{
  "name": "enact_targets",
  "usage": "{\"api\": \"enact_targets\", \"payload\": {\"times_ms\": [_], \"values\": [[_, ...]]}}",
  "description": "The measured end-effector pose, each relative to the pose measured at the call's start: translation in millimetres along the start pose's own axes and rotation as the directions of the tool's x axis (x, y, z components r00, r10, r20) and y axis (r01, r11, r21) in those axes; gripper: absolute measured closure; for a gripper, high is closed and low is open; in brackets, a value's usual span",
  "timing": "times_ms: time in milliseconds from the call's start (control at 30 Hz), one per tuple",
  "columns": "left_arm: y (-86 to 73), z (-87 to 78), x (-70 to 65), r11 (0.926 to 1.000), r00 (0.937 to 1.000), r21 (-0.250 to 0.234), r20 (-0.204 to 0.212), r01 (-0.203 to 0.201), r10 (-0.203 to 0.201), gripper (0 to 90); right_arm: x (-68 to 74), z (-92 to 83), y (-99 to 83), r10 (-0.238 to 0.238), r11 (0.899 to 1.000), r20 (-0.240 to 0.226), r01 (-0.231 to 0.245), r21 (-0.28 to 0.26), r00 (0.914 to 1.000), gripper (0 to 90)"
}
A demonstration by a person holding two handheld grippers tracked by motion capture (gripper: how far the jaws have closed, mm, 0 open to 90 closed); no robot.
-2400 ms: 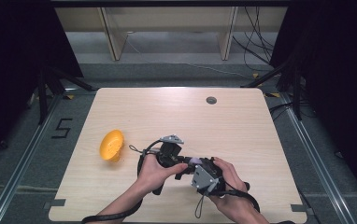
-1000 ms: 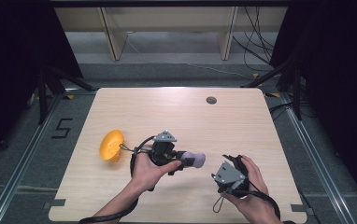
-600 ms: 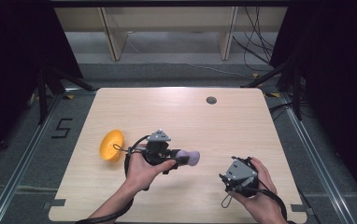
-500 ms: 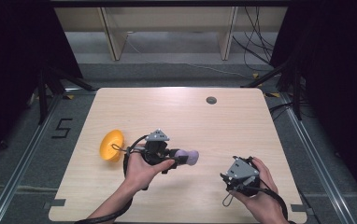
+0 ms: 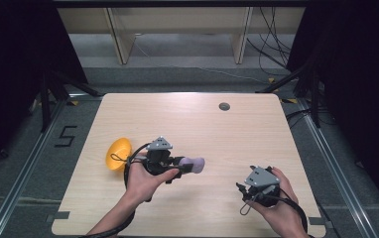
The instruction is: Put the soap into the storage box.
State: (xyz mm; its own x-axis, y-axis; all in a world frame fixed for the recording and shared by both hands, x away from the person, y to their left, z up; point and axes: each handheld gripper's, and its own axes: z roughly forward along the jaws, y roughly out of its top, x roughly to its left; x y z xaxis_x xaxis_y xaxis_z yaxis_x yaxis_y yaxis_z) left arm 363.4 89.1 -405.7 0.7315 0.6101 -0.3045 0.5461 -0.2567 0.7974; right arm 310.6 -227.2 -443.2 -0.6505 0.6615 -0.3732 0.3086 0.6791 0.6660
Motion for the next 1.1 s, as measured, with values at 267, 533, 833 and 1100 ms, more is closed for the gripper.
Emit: {"api": "enact_targets", "payload": {"times_ms": [267, 533, 833, 1100], "values": [[-1.9, -9.1, 6.6, 0.9999, 0.9996, -0.015, -0.028, 0.007, -0.008, 59.0, -1.1, -0.4, -1.5, 0.017, 1.000, -0.001, -0.017, 0.003, 0.9999, 31.4], [-4.3, -14.9, 10.5, 0.9997, 0.9984, -0.021, -0.056, 0.011, -0.012, 59.0, -1.6, 0.0, -1.6, 0.010, 1.000, -0.007, -0.010, -0.001, 0.9999, 31.4], [-5.2, -23.3, 17.6, 0.9996, 0.9974, -0.025, -0.071, 0.013, -0.015, 59.0, -1.8, -0.1, -2.0, 0.016, 1.000, -0.009, -0.016, 0.000, 0.9998, 31.4], [-6.7, -29.5, 22.8, 0.9993, 0.9954, -0.034, -0.095, 0.013, -0.016, 59.0, -1.4, 0.0, -1.9, 0.017, 1.000, -0.011, -0.017, -0.001, 0.9998, 31.4]]}}
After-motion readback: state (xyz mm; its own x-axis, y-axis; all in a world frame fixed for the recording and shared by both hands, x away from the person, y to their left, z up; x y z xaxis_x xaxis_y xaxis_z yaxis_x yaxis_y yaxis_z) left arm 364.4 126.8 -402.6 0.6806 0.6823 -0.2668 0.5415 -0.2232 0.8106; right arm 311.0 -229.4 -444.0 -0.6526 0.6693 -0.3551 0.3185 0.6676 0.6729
